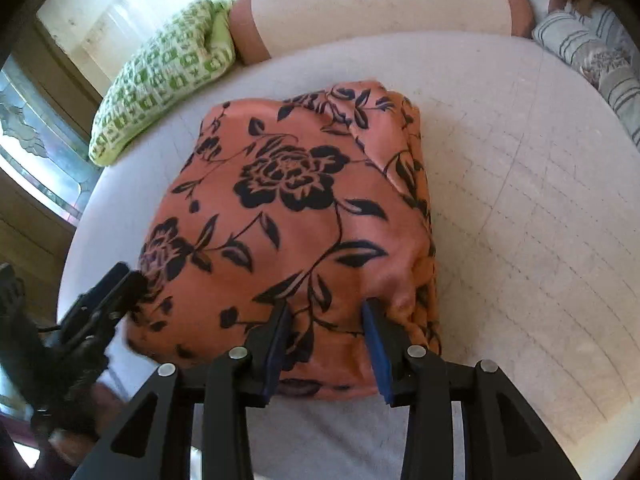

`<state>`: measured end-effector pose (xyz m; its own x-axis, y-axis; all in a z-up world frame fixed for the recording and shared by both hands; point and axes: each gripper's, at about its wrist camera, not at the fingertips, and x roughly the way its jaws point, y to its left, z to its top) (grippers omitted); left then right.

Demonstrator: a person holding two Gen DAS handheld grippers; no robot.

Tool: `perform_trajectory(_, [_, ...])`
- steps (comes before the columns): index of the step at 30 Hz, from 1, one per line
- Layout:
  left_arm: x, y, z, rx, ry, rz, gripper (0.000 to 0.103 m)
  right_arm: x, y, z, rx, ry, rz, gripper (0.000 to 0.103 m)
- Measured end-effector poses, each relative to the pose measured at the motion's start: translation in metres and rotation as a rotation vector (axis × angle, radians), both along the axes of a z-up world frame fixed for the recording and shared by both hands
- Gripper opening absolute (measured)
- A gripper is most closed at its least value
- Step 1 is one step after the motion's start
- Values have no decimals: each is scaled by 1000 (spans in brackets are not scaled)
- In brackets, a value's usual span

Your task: Fold small clothes

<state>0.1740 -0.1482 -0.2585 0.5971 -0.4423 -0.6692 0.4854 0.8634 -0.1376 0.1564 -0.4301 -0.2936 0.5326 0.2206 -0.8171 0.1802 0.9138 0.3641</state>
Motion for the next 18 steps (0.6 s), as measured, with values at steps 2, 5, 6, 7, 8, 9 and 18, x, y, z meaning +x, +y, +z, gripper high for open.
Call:
perform_trajectory(2, [0, 1, 0, 2, -1, 6, 61, 0, -1, -2, -1, -13, 0, 41])
perform_trajectory(5, [2, 2, -1, 2, 7, 17, 63, -1, 0, 0, -16, -17, 8, 41])
perform_trajectory(6, [2, 2, -1, 3, 9, 19, 64, -1, 1, 0, -23, -25, 13, 41])
perform_trajectory(7, [1, 2, 0, 8, 10, 24, 65, -2, 1, -1, -20, -32, 9, 42])
perform_trajectory(8, [0, 2, 1, 15, 11, 29, 67, -3, 1, -2, -14, -38, 3, 42])
perform_trajectory(9, [-1, 3, 1, 21, 11, 33, 70, -5, 1, -2, -10, -48, -2, 42])
perform_trajectory(18, [-15, 10, 53, 57, -69, 74, 84, -34, -5, 36, 90, -280, -46, 43])
